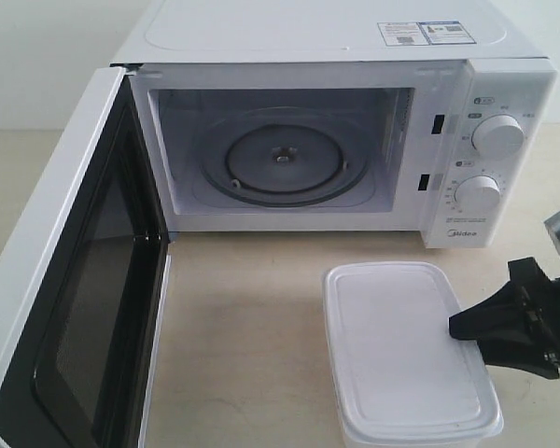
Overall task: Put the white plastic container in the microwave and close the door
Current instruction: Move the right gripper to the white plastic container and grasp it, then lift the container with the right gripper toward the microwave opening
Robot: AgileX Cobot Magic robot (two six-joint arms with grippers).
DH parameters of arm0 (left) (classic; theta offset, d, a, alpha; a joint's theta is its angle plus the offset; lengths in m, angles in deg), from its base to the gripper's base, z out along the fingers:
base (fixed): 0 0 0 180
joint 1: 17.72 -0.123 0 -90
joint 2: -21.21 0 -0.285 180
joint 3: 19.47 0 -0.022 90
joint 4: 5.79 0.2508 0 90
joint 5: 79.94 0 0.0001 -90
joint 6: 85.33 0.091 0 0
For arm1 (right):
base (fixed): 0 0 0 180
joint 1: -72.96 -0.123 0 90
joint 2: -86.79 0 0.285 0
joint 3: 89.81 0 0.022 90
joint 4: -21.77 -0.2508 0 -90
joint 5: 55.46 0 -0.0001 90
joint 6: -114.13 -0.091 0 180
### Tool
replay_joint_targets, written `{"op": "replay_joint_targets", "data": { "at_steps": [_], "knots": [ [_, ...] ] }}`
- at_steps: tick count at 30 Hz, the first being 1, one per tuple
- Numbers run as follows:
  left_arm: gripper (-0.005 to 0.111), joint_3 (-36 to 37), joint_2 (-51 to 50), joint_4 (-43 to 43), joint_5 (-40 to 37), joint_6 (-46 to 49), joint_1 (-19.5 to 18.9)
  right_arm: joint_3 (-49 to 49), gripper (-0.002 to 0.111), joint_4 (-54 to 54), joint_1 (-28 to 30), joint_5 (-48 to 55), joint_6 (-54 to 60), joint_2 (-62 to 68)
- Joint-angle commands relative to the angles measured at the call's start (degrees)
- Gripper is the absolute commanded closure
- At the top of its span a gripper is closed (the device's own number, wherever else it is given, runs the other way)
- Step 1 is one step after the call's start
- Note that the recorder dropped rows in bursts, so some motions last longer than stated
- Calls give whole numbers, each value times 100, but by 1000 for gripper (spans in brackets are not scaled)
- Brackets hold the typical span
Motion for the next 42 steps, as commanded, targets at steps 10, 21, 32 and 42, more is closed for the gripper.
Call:
{"op": "replay_joint_targets", "data": {
  "at_steps": [10, 21, 32, 42],
  "knots": [
    [102, 23, 17, -9, 42, -40, -9, -9, 69, -10, -216, -227, 60, -3],
    [102, 23, 17, -9, 42, -40, -9, -9, 108, -33, -216, -156, 192, -3],
    [102, 23, 17, -9, 42, -40, -9, -9, 108, -600, -216, 969, 596, -659],
    [102, 23, 17, -9, 42, -40, -9, -9, 108, -663, -660, 1048, 32, -1800]
  ]
}}
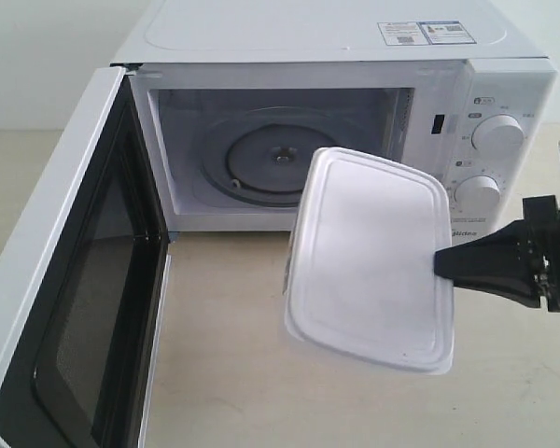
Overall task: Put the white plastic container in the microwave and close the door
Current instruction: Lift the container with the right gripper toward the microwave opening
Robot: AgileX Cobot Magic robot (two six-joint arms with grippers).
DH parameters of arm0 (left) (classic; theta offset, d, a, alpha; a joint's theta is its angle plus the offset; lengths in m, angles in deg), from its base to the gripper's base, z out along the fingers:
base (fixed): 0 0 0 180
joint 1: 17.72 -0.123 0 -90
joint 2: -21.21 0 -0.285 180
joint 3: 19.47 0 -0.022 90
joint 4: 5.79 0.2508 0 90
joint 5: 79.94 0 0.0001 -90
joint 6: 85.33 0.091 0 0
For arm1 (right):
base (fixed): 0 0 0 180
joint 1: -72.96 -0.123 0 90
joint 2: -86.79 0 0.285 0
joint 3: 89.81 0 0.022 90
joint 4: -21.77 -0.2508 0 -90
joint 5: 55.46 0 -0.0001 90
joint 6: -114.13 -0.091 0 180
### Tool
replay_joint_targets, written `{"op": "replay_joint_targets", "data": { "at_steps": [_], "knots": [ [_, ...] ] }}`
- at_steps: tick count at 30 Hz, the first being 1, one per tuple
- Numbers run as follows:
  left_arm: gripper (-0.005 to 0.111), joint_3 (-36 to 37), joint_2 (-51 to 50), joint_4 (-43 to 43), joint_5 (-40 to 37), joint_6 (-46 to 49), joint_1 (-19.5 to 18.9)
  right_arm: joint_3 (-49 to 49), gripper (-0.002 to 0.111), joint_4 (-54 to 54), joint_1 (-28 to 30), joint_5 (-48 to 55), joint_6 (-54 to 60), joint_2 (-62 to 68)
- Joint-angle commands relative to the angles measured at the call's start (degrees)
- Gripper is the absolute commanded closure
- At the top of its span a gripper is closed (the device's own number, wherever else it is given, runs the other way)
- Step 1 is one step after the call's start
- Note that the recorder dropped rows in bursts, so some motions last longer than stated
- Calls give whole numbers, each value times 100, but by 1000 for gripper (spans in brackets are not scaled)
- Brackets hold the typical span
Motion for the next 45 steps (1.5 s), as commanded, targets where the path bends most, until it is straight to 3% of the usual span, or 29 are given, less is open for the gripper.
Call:
{"op": "replay_joint_targets", "data": {
  "at_steps": [1, 5, 12, 16, 29, 37, 45],
  "knots": [
    [102, 23, 17, -9, 42, -40, -9, -11, 108, -29, -313, 203, -288, -425],
    [102, 23, 17, -9, 42, -40, -9, -11, 108, -195, -447, 203, -430, -859],
    [102, 23, 17, -9, 42, -40, -9, -33, 108, -554, -674, -979, -1238, -1992],
    [102, 23, 17, -9, 42, -40, -9, -128, 108, -537, -762, -1138, -1780, -2295],
    [102, 23, 17, -9, 42, -40, -9, -128, 108, 443, -2400, -3433, -3440, -3068],
    [102, 23, 17, -9, 42, -40, -9, -118, 108, 2967, -3465, -5350, -6128, -3367],
    [102, 23, 17, -9, 42, -40, -9, 23, 108, 7329, -4398, -6302, -10748, -3367]
  ]
}}
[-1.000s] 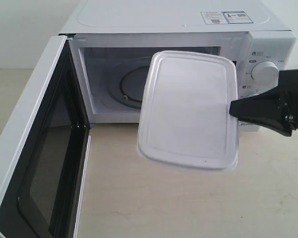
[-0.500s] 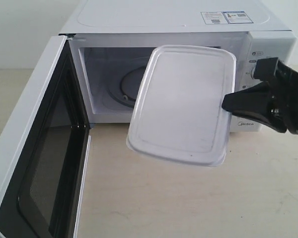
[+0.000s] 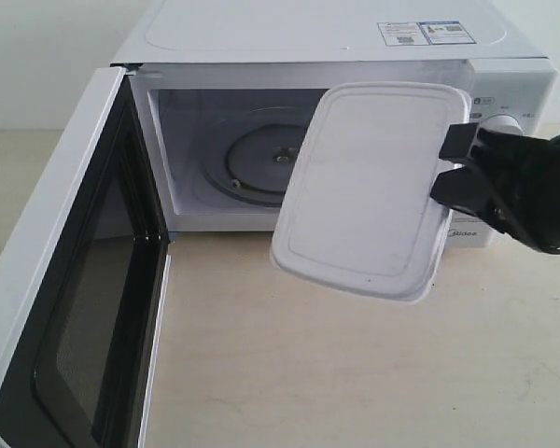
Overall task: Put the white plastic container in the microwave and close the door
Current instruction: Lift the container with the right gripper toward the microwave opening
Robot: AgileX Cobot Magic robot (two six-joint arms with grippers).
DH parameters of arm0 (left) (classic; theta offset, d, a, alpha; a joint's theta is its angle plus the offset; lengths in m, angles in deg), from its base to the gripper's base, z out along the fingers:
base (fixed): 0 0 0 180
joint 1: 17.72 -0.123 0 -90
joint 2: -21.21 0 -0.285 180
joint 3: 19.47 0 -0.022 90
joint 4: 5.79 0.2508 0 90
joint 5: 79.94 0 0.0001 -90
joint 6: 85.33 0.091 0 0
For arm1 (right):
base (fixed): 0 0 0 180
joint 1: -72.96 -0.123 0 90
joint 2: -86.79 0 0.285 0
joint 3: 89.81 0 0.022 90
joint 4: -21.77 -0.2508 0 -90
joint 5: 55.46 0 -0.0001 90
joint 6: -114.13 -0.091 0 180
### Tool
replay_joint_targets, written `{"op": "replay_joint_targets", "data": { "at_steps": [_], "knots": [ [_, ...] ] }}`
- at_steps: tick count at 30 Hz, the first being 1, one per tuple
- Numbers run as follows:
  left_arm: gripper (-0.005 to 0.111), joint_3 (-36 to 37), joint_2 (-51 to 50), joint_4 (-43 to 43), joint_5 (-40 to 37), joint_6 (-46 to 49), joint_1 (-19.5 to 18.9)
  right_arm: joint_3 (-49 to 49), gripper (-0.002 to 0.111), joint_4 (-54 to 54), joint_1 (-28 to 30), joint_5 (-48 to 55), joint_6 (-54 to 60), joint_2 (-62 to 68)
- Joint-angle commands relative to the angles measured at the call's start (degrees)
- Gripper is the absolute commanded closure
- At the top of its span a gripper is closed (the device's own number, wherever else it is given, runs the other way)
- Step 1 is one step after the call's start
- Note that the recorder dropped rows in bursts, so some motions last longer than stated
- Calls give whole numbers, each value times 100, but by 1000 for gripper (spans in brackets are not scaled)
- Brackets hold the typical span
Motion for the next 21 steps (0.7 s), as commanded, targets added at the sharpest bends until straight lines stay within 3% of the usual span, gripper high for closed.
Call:
{"op": "replay_joint_targets", "data": {
  "at_steps": [1, 6, 15, 21],
  "knots": [
    [102, 23, 17, -9, 42, -40, -9, 195, 108, 2549, -484, -712, -2840, -65],
    [102, 23, 17, -9, 42, -40, -9, 1055, 108, 4057, -876, -2061, -5286, -65],
    [102, 23, 17, -9, 42, -40, -9, 2146, 108, 2928, -876, -3703, -5365, -65],
    [102, 23, 17, -9, 42, -40, -9, 2517, 108, 2135, -876, -4099, -5248, -3]
  ]
}}
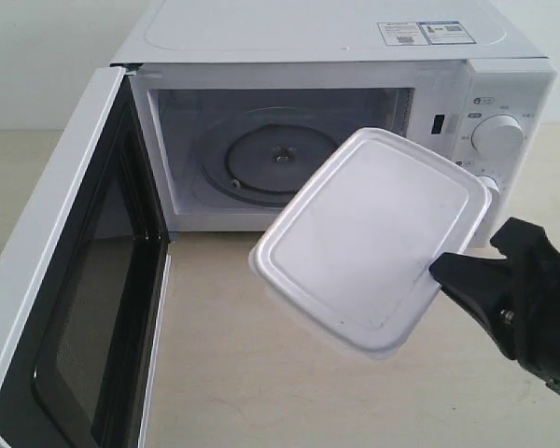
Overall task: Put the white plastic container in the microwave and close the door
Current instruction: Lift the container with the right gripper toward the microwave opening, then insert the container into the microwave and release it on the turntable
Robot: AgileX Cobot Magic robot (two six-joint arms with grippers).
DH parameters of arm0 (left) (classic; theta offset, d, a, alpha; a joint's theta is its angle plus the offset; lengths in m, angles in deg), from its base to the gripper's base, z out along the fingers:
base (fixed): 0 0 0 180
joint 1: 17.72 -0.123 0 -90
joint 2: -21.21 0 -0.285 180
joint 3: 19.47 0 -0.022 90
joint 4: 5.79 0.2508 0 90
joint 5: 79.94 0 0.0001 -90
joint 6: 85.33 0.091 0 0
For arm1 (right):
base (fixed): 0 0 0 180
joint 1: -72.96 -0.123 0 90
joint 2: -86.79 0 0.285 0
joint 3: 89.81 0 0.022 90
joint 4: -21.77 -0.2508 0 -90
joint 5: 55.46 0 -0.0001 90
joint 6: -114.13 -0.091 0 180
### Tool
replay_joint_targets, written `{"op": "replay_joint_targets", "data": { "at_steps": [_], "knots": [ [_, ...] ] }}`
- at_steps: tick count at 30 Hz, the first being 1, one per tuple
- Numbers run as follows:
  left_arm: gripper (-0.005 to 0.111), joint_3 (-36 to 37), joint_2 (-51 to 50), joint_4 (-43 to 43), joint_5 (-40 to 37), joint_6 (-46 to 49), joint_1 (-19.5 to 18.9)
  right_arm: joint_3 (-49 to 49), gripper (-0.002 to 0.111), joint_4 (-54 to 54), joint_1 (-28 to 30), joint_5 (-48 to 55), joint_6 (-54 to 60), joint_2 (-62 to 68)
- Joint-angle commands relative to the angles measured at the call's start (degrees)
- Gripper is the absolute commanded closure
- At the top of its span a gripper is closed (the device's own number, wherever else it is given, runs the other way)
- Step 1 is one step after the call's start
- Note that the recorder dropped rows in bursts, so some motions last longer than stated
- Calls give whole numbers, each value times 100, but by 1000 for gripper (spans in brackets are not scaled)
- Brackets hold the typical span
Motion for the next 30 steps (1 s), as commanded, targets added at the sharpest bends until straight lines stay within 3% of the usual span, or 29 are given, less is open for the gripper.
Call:
{"op": "replay_joint_targets", "data": {
  "at_steps": [1, 8, 10, 14, 30],
  "knots": [
    [102, 23, 17, -9, 42, -40, -9, 66, 108, -320, -15, -424, 21, 178],
    [102, 23, 17, -9, 42, -40, -9, -128, 108, -270, -38, -2147, -616, 2118],
    [102, 23, 17, -9, 42, -40, -9, -403, 108, -260, -292, -2396, -700, 2547],
    [102, 23, 17, -9, 42, -40, -9, -955, 108, -641, -580, -2605, -729, 3273],
    [102, 23, 17, -9, 42, -40, -9, -2297, 108, -1273, -580, -2330, -236, 4062]
  ]
}}
